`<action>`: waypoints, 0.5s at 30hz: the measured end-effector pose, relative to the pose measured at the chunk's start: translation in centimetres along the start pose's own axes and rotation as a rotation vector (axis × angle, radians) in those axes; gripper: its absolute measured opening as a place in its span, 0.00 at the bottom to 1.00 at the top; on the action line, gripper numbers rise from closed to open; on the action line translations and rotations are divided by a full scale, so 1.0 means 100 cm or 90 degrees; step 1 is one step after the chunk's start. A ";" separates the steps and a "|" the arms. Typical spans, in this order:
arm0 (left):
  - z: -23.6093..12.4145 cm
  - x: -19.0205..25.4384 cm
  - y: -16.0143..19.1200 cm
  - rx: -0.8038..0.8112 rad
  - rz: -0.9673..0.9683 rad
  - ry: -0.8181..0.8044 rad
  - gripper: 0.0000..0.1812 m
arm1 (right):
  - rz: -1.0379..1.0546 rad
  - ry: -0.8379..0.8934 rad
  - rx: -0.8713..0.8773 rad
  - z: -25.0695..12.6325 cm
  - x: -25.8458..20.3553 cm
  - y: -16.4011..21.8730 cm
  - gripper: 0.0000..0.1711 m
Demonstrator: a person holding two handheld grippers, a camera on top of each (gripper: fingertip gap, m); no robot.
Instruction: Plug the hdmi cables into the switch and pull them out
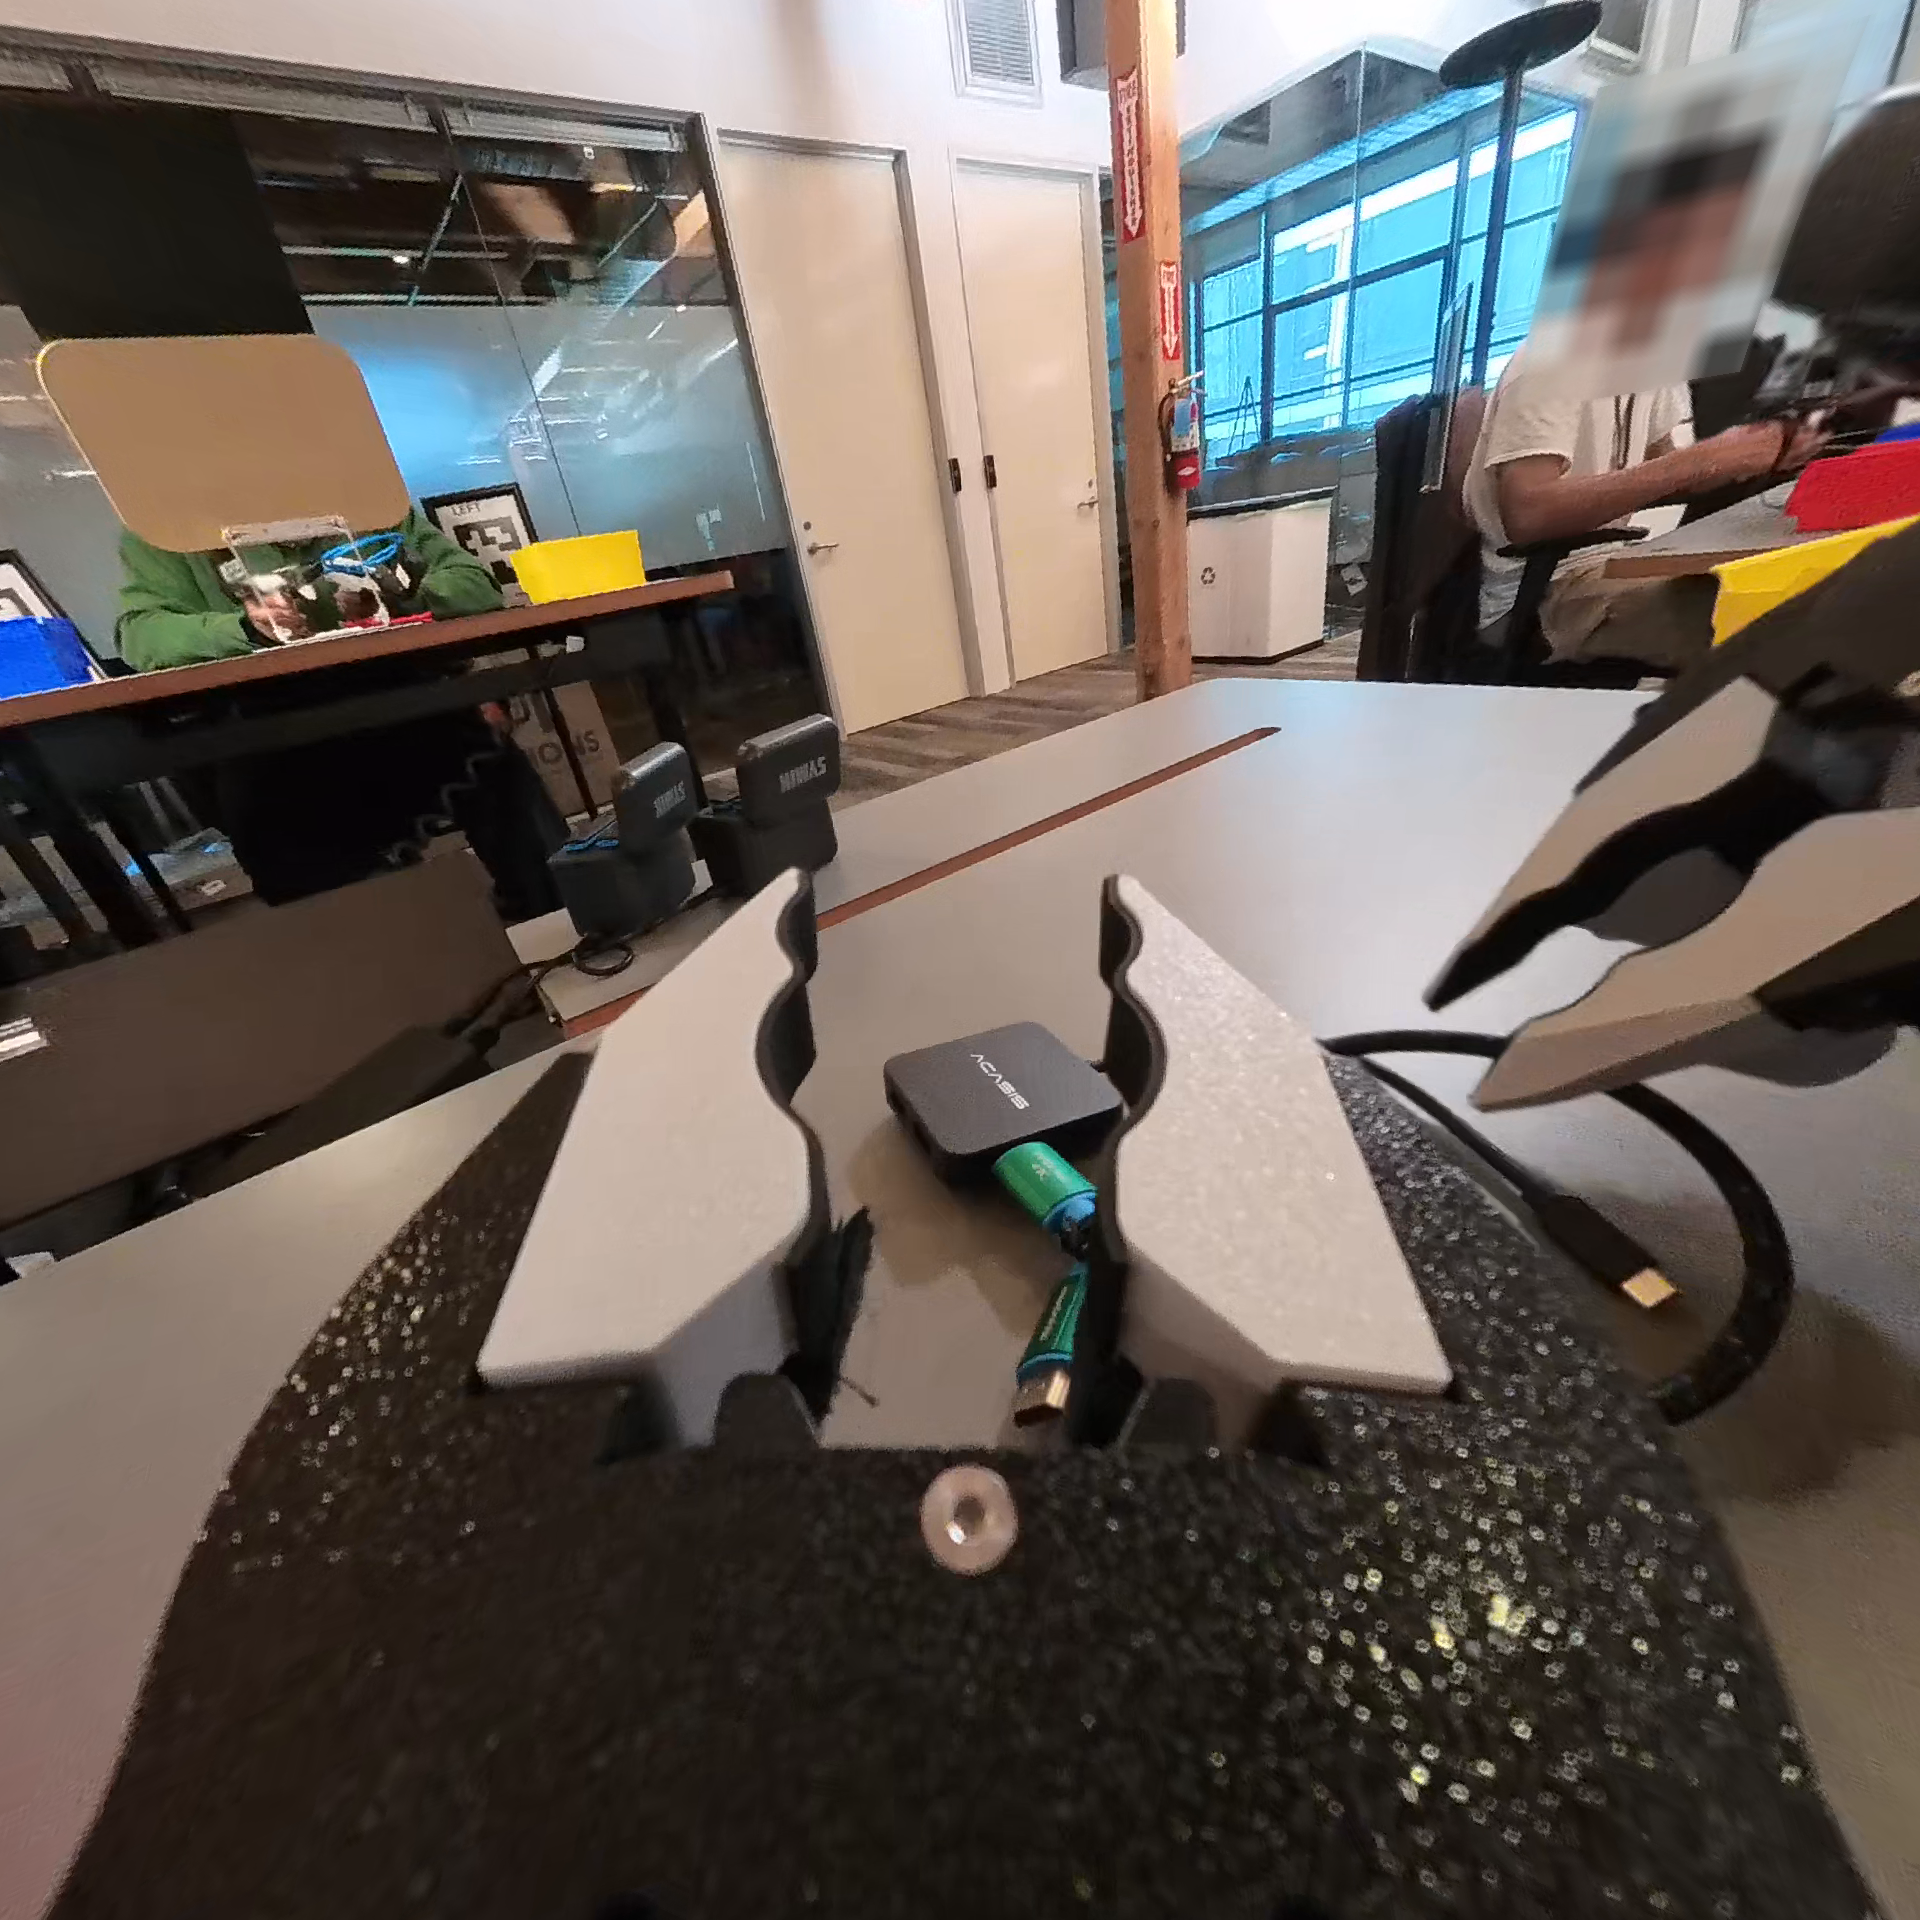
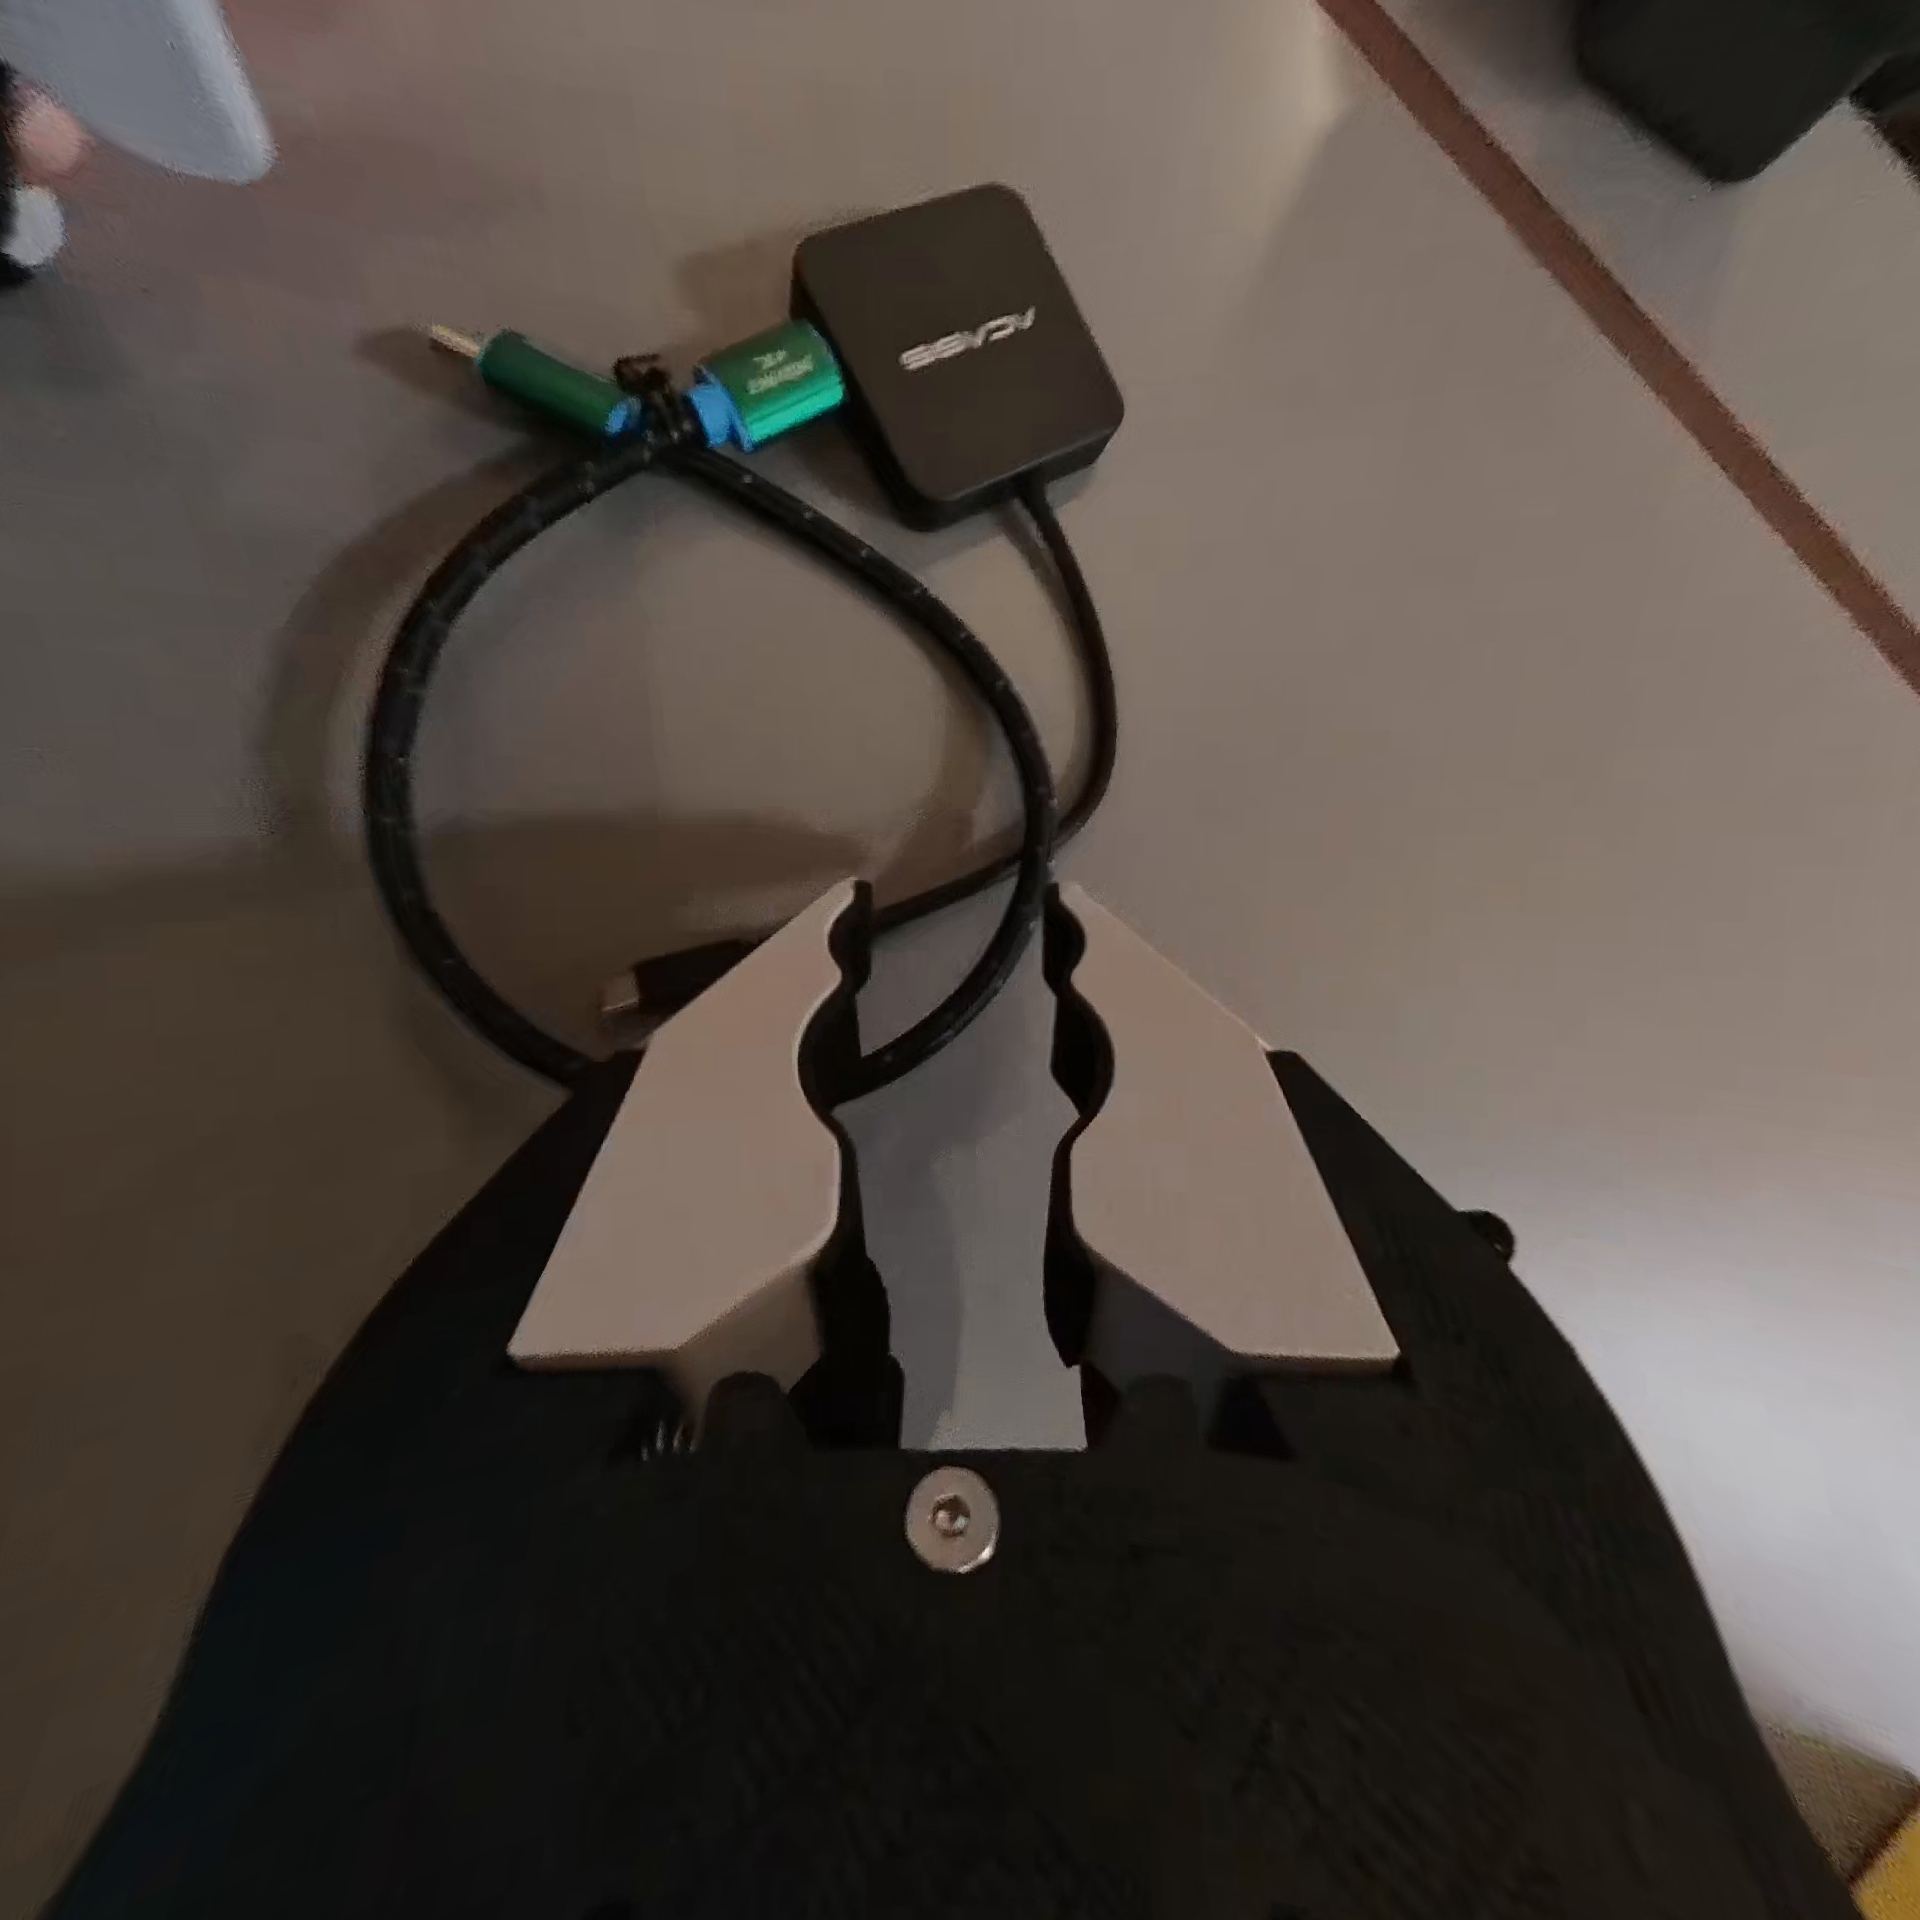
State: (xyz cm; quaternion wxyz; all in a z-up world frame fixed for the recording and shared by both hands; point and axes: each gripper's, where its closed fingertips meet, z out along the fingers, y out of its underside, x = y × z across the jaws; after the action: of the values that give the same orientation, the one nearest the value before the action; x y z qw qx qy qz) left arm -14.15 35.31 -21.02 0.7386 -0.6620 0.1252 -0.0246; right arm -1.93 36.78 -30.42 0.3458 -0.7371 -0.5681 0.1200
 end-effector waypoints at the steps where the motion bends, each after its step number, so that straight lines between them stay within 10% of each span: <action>1: 0.000 0.000 0.000 0.000 0.002 0.000 0.29 | 0.008 -0.018 -0.017 -0.002 -0.005 0.003 0.16; 12: -0.003 -0.005 0.000 0.012 -0.033 -0.001 0.26 | -0.041 0.070 -0.102 -0.015 0.041 0.044 0.01; 15: -0.002 -0.005 0.001 0.009 -0.042 0.002 0.26 | -0.018 0.215 -0.045 -0.024 0.081 0.033 0.13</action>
State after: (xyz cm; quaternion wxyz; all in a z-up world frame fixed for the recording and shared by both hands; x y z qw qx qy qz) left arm -14.72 35.19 -21.10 0.7421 -0.6603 0.1041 -0.0505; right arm 4.58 42.94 -29.01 0.4120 -0.7502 -0.5162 -0.0307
